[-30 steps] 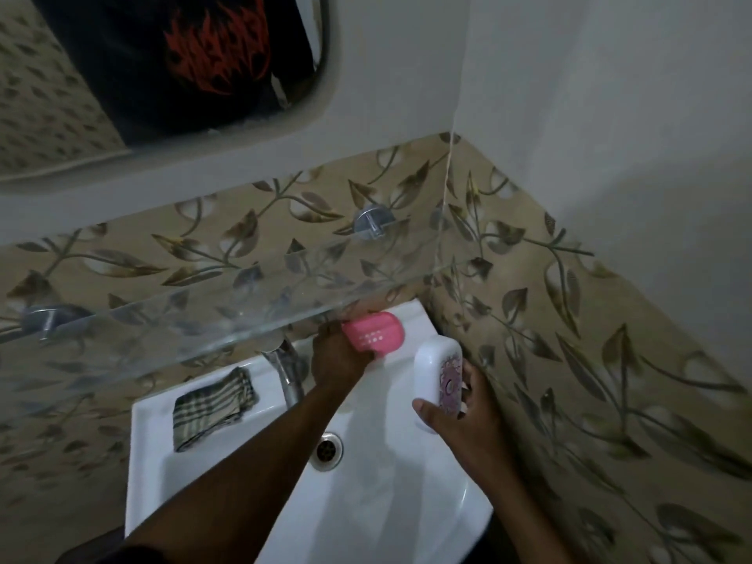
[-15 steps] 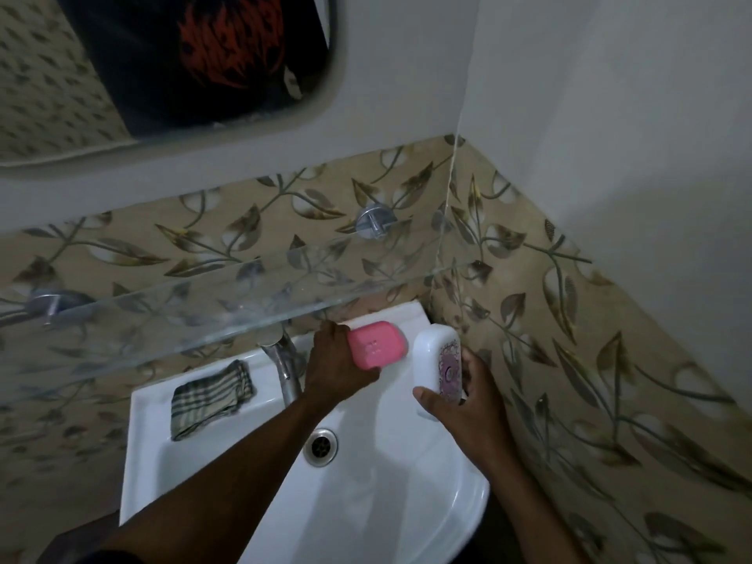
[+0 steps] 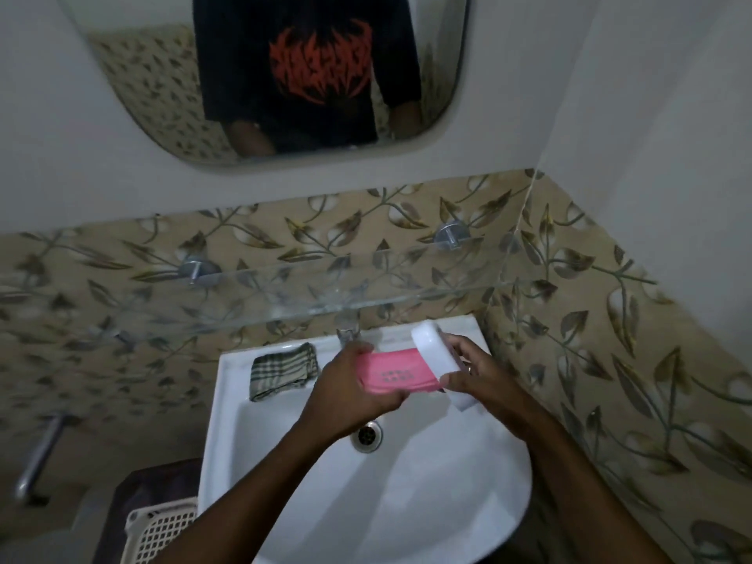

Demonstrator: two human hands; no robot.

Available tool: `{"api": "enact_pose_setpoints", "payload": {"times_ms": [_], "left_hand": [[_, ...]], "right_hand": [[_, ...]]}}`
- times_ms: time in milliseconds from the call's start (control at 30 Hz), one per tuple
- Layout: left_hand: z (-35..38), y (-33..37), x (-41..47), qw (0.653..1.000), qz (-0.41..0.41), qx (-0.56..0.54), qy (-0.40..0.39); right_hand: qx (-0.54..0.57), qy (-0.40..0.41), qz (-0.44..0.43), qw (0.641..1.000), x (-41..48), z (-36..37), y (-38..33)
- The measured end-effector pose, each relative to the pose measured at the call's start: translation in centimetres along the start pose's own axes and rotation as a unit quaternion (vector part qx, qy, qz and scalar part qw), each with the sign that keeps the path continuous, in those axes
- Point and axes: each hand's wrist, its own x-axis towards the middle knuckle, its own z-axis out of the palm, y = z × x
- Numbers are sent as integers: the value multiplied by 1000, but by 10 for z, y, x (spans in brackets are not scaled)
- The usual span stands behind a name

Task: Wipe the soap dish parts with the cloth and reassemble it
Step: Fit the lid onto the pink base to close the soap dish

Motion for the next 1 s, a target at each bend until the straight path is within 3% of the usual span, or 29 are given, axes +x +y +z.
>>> {"api": "enact_pose_setpoints", "payload": {"times_ms": [133,300,433,700,1000], "left_hand": [[-18,-9,-25,975,-28,-217,48],[-13,-25,-56,859,-71,-495,109],[-10,-34,-72,793,-67,-588,146],[-27,-46,-85,812,-68,-552,178],[-37,-53,-90,819,-64,-549,153]], "right_hand": [[24,-37,5,999,-9,22,-9],[18,-94,15,995,-26,67,-10],[12,-104,4,995,-34,101,-15],[-91,-53,-61,993,-29,137,-51],[-121,-64,-77,988,-22,145,-57]]}}
